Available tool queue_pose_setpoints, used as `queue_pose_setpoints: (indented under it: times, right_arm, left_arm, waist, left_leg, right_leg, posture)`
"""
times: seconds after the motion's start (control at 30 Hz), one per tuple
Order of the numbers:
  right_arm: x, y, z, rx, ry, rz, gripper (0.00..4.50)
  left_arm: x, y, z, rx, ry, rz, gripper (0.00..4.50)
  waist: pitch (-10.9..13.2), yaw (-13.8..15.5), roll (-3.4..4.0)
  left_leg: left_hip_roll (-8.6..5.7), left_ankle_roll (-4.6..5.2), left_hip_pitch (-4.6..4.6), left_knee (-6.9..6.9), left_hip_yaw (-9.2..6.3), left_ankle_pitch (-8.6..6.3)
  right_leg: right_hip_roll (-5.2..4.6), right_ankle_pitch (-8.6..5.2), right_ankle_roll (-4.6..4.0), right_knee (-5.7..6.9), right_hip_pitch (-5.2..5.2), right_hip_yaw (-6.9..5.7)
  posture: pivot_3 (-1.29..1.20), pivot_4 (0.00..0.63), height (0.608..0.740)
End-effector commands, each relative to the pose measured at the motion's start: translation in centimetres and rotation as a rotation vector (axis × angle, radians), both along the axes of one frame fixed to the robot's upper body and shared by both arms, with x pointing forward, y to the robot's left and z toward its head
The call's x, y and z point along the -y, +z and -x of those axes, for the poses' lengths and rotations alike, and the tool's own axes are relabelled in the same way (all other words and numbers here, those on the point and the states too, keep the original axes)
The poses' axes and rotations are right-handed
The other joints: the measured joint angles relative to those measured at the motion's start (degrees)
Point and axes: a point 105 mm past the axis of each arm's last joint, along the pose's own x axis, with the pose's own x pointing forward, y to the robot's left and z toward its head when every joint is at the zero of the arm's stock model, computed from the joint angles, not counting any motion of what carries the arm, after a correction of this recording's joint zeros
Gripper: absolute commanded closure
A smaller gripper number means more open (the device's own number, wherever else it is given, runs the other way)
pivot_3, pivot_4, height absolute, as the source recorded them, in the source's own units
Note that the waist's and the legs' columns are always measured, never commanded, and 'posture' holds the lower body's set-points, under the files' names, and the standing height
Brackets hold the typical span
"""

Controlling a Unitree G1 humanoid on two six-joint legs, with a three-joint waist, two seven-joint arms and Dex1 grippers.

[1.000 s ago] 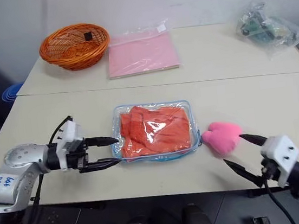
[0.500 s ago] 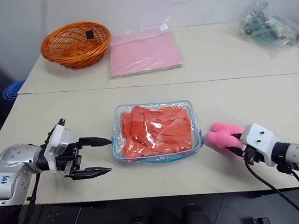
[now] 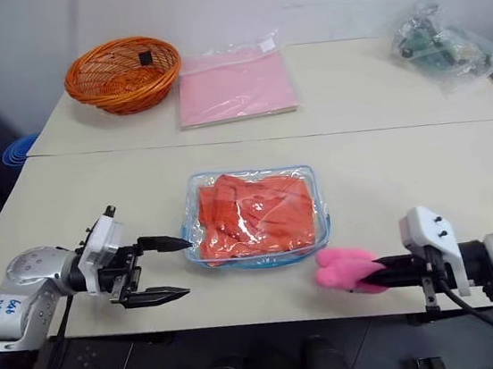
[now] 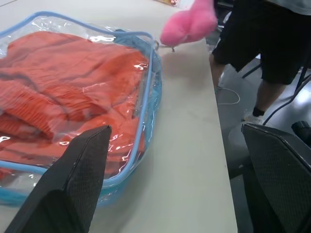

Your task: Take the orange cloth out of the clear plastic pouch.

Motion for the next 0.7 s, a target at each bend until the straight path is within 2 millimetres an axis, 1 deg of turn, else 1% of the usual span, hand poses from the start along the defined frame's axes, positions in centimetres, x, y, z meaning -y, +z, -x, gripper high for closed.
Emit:
queue_pose_setpoints:
  times: [0.03,0.1,0.2,0.27,0.33,0.4,0.43,0.5,0.57,0.6,0.63,0.7]
  right_arm:
    - [-3.5,-0.4,0.2,-0.019,0.082,-0.071,4.49]
    - [-5.0,-1.1,-0.9,0.001,0.059,-0.096,4.49]
    - [-6.3,-2.4,-2.0,0.012,0.034,-0.096,4.49]
    - [-6.7,-3.3,-2.5,0.008,0.013,-0.082,4.49]
    - [-6.7,-3.7,-3.2,0.017,-0.032,-0.079,4.49]
    - [-7.1,-3.3,-3.2,0.026,-0.014,-0.101,3.85]
    - [-7.2,-3.1,-3.2,0.032,-0.015,-0.110,3.62]
    - [-7.5,-2.7,-3.1,0.059,0.001,-0.129,2.90]
    - [-7.8,-1.5,-2.0,0.063,0.070,-0.204,2.23]
    - [-7.7,-1.1,-1.6,0.065,0.088,-0.226,1.87]
    - [-7.4,-0.8,-1.1,0.060,0.106,-0.234,1.56]
    - [-6.6,-0.6,-0.2,0.051,0.142,-0.202,0.81]
  left_arm:
    - [0.8,0.6,0.5,0.020,-0.029,0.019,0.00]
    - [0.9,0.5,0.6,0.016,-0.029,0.021,0.00]
    - [1.0,0.3,0.7,0.013,-0.025,0.021,0.00]
    - [0.9,0.4,0.7,0.014,-0.022,0.020,0.00]
    - [0.8,0.4,0.8,0.014,-0.015,0.017,0.00]
    - [0.6,0.3,0.7,0.014,-0.006,0.012,0.00]
    - [0.6,0.3,0.6,0.015,-0.001,0.010,0.00]
    - [0.5,0.2,0.6,0.015,0.002,0.009,0.00]
    - [0.6,0.1,0.5,0.012,0.004,0.010,0.00]
    - [0.6,0.1,0.5,0.011,0.005,0.010,0.00]
    - [0.6,0.1,0.5,0.010,0.006,0.008,0.00]
    - [0.5,0.0,0.5,0.008,0.006,0.003,0.00]
  waist:
    - [0.0,0.0,-0.01]
    - [0.0,0.0,0.00]
    - [0.0,0.0,0.00]
    - [0.0,0.0,0.00]
    - [0.0,0.1,0.00]
    - [0.0,0.1,0.00]
    - [0.0,0.1,-0.01]
    - [0.0,0.1,-0.01]
    - [0.0,0.1,-0.01]
    - [0.0,0.1,-0.01]
    - [0.0,0.1,-0.01]
    - [0.0,0.1,-0.01]
  left_leg:
    - [0.00,0.00,0.01,0.00,0.00,0.00]
    - [0.00,-0.03,-0.05,0.00,-0.01,0.02]
    - [-0.02,-0.28,-0.11,0.00,0.00,0.15]
    - [-0.02,-0.29,-0.13,0.00,0.01,0.15]
    - [-0.02,-0.29,-0.14,0.00,0.00,0.15]
    - [-0.02,-0.29,-0.14,0.00,0.00,0.15]
    - [-0.02,-0.29,-0.14,0.00,0.00,0.15]
    - [-0.02,-0.30,-0.13,0.00,-0.01,0.15]
    - [-0.02,-0.29,-0.13,-0.01,-0.01,0.15]
    - [-0.02,-0.29,-0.13,-0.02,-0.01,0.15]
    - [-0.02,-0.29,-0.13,-0.02,-0.01,0.14]
    - [-0.02,-0.27,-0.15,-0.03,0.00,0.13]
  right_leg:
    - [0.00,0.00,0.00,0.00,0.00,0.00]
    - [-0.01,0.00,0.00,-0.01,-0.06,0.00]
    - [-0.02,0.00,0.00,-0.02,-0.13,0.01]
    - [-0.02,0.00,0.00,-0.04,-0.14,0.01]
    - [-0.02,0.00,0.00,-0.04,-0.15,0.00]
    - [-0.03,0.00,0.00,-0.04,-0.15,0.00]
    - [-0.03,0.00,0.00,-0.04,-0.15,0.01]
    - [-0.03,0.00,0.00,-0.03,-0.14,-0.01]
    - [-0.03,0.00,0.00,-0.02,-0.15,-0.01]
    - [-0.03,0.00,0.00,-0.02,-0.15,-0.01]
    - [-0.03,0.00,0.00,-0.02,-0.15,-0.02]
    - [-0.03,0.00,0.00,-0.04,-0.14,-0.02]
  posture:
    - [0.00,0.150,0.740]
    - [0.00,0.150,0.740]
    - [0.00,0.150,0.740]
    - [0.00,0.150,0.740]
    - [0.00,0.150,0.740]
    - [0.00,0.150,0.740]
    - [0.00,0.150,0.740]
    - [0.00,0.150,0.740]
    - [0.00,0.150,0.740]
    - [0.00,0.150,0.740]
    - [0.00,0.150,0.740]
    - [0.00,0.150,0.740]
